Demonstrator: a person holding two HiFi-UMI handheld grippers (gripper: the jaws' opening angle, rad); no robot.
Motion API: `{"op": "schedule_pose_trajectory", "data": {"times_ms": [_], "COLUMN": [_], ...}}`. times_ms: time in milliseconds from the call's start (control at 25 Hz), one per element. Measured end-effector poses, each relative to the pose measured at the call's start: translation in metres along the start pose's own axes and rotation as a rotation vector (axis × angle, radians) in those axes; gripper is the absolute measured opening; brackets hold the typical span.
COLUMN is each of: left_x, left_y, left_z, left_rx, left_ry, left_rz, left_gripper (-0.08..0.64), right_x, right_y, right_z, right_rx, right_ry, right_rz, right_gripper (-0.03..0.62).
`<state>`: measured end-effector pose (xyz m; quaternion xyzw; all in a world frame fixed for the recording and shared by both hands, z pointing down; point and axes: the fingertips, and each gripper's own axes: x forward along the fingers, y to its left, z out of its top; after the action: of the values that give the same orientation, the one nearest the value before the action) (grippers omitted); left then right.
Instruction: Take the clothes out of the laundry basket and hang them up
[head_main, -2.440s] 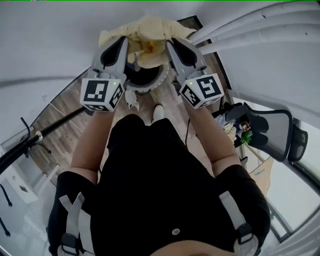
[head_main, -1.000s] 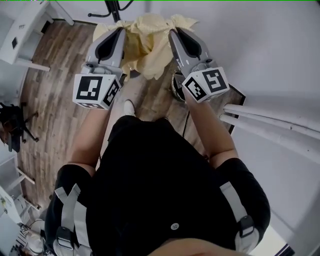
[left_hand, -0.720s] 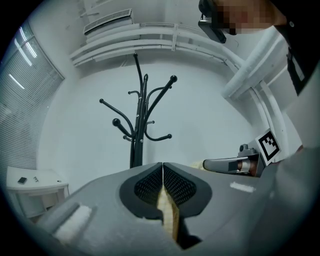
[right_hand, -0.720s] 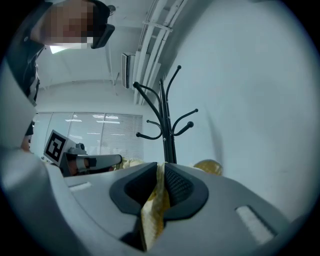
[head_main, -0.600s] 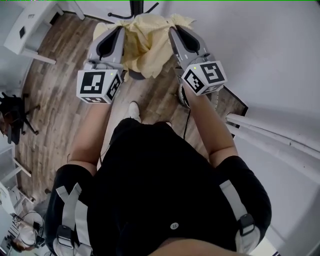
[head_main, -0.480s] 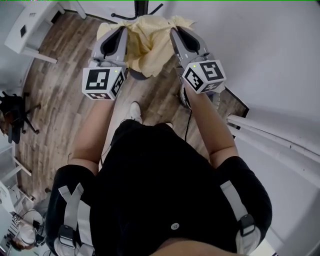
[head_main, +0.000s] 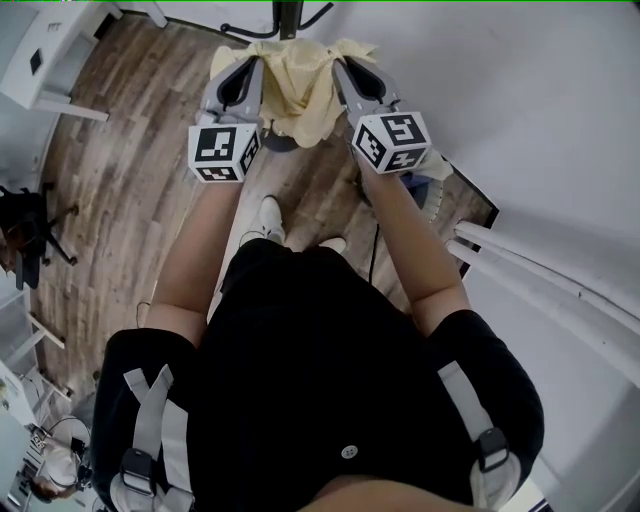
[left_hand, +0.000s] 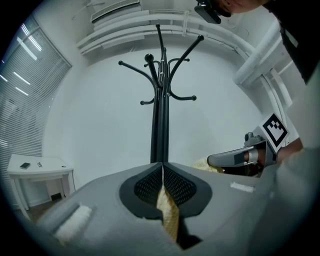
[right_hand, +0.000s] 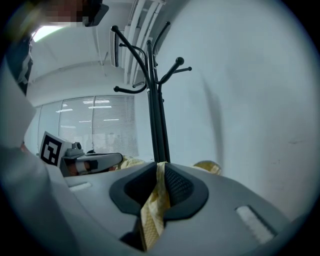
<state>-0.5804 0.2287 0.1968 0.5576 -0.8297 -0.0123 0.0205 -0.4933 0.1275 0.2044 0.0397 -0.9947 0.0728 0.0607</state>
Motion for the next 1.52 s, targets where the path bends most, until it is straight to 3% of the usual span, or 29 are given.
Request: {"op": "schedule_pose_trajectory", "data": {"times_ms": [560,840,1360,1520], "left_x": [0.01,0.008,0.005,0.003], "left_y": [0.005,0.005,-0.001,-0.002], "left_z": [-0.08,-0.095,-0.11,-0.097], "left_rx": [-0.049,-0.07,-0.089,-0.07], "left_ry": [0.128,0.161,0.169,0.132], "left_rz": [0.029,0.028,0.023,0.001], "left_gripper": [0.014,0.015,0.017,0.128], "right_x": [0.016,0.019,0.025,0.023], "right_y": [-0.004,0.001,0.015,0.013], "right_z": [-0.079,-0.088,-0.099,-0.093], "right_rx": [0.07,0.096,0.101,0.097], "right_ry": [0.124,0.144,0.156,0.143], "right_rz": [-0.026,-0.029,0.022,0.016], "right_gripper": [0.068,0.143,0.141,0.142]}}
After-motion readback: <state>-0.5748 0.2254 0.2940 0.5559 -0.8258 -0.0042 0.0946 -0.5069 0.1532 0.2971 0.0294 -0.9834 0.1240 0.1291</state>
